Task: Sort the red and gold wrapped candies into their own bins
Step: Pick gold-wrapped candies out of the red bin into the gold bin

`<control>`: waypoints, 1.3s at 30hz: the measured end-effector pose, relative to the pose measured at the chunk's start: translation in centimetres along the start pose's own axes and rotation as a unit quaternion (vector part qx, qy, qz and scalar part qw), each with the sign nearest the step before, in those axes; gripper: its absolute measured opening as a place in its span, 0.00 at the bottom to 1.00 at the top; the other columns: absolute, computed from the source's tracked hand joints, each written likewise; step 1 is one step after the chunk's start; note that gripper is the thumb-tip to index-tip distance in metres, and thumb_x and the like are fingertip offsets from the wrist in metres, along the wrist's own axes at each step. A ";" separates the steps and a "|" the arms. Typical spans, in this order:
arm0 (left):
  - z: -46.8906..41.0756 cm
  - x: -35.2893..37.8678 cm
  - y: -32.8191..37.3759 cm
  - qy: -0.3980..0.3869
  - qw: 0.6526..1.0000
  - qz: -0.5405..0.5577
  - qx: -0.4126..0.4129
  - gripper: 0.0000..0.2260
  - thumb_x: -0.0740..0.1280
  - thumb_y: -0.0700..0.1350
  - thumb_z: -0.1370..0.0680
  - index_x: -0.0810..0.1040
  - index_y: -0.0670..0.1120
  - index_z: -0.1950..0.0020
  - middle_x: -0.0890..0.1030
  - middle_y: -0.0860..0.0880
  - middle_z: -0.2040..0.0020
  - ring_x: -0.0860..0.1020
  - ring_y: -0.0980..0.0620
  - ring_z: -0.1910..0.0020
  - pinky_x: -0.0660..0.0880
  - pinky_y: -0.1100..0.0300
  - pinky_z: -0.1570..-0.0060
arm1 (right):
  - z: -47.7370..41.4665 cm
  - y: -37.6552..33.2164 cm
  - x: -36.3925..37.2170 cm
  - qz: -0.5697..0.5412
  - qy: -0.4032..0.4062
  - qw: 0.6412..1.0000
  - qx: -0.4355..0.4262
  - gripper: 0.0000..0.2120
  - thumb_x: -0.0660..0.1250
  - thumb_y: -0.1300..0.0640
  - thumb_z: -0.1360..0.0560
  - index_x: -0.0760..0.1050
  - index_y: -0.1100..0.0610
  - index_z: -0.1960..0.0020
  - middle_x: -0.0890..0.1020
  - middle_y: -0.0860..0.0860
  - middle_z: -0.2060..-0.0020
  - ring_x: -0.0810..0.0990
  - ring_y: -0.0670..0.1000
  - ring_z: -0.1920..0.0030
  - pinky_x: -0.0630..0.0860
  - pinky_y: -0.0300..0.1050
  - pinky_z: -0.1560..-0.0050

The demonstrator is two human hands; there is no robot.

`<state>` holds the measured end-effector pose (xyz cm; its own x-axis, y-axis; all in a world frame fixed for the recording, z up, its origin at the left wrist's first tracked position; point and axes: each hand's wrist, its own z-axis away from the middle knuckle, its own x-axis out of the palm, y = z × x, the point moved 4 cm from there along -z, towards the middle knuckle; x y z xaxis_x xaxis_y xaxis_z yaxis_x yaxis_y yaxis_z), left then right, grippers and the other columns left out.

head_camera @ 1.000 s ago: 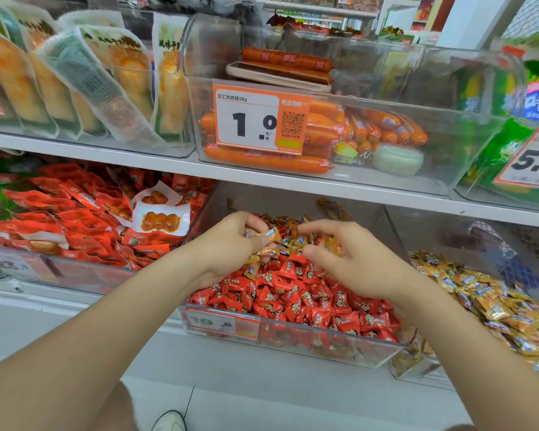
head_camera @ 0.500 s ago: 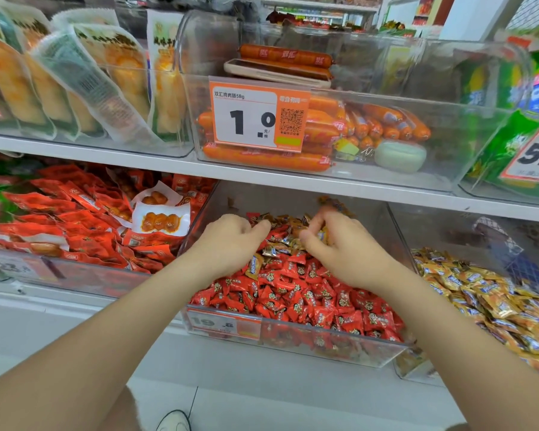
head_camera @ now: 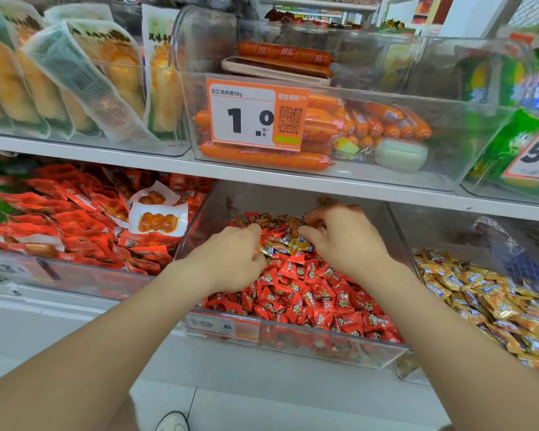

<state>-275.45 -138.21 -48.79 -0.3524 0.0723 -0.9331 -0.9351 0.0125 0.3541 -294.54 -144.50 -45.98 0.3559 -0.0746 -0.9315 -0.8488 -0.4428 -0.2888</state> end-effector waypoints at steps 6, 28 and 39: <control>-0.3 -1.9 1.0 0.103 0.995 -0.014 0.003 0.07 0.61 0.52 0.21 0.78 0.53 0.53 0.80 0.51 0.60 0.79 0.45 0.60 0.76 0.52 0.59 | -1.0 -0.3 1.4 0.030 -0.076 0.993 -0.080 0.17 0.66 0.48 0.17 0.76 0.49 0.30 0.82 0.54 0.40 0.82 0.60 0.40 0.82 0.59 0.45; -2.6 1.1 1.2 -0.003 0.993 0.043 0.107 0.07 0.61 0.51 0.14 0.68 0.48 0.42 0.78 0.47 0.59 0.78 0.47 0.62 0.77 0.42 0.58 | 0.1 3.1 0.2 -0.202 -0.119 0.971 0.042 0.15 0.68 0.42 0.18 0.78 0.46 0.35 0.86 0.45 0.58 0.78 0.46 0.69 0.75 0.37 0.67; 0.3 -0.4 3.2 0.086 0.983 0.152 0.062 0.06 0.64 0.51 0.14 0.74 0.51 0.40 0.75 0.49 0.69 0.70 0.57 0.78 0.64 0.62 0.76 | 4.1 4.0 -2.9 -0.457 -0.136 0.856 0.201 0.15 0.71 0.43 0.20 0.80 0.51 0.38 0.88 0.61 0.53 0.64 0.47 0.77 0.56 0.34 0.76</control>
<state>-278.30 -137.93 -47.24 -0.6256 -0.0772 -0.7764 -0.7778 0.1393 0.6129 -300.57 -142.42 -45.31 0.8848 0.3742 -0.2776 -0.3504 0.1417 -0.9258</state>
